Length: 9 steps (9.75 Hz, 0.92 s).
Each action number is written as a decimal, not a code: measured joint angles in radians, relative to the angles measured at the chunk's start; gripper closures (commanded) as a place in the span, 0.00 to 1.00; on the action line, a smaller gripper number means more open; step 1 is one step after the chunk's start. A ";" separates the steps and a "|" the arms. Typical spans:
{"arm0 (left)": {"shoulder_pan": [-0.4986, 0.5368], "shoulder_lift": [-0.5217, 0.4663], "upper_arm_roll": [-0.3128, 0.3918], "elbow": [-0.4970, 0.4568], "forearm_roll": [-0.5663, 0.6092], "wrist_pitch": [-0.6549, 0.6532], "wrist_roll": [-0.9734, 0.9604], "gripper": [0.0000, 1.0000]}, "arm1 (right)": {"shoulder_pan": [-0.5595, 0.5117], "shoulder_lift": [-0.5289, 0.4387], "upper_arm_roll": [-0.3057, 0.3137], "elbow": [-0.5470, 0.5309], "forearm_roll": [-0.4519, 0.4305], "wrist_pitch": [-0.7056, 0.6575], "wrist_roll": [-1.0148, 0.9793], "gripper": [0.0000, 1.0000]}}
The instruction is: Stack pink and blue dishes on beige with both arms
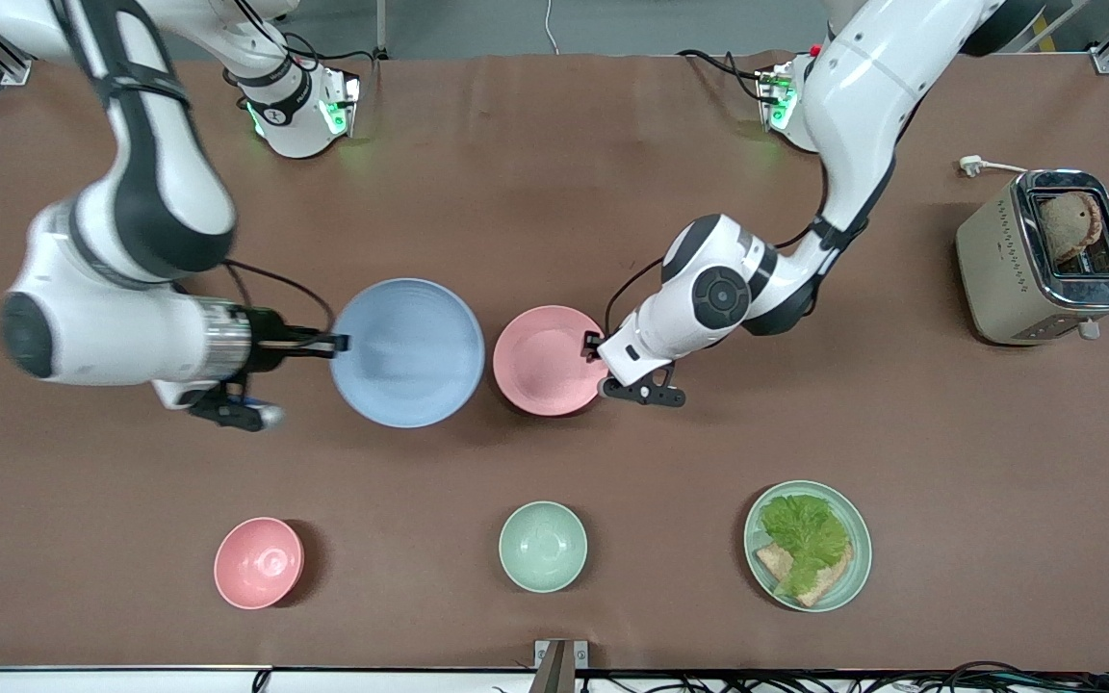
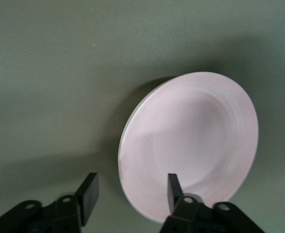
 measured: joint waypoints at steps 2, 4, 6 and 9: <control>0.086 -0.187 0.007 0.015 0.004 -0.246 -0.001 0.00 | 0.010 0.004 0.096 -0.125 -0.001 0.197 0.041 0.98; 0.177 -0.368 0.077 0.017 0.018 -0.390 0.041 0.00 | 0.023 0.008 0.191 -0.241 -0.001 0.416 0.078 0.98; 0.185 -0.479 0.200 0.015 0.095 -0.474 0.115 0.00 | 0.071 0.040 0.239 -0.302 -0.001 0.586 0.115 0.98; 0.185 -0.580 0.294 0.028 0.163 -0.545 0.202 0.00 | 0.109 0.103 0.263 -0.375 -0.001 0.784 0.122 0.98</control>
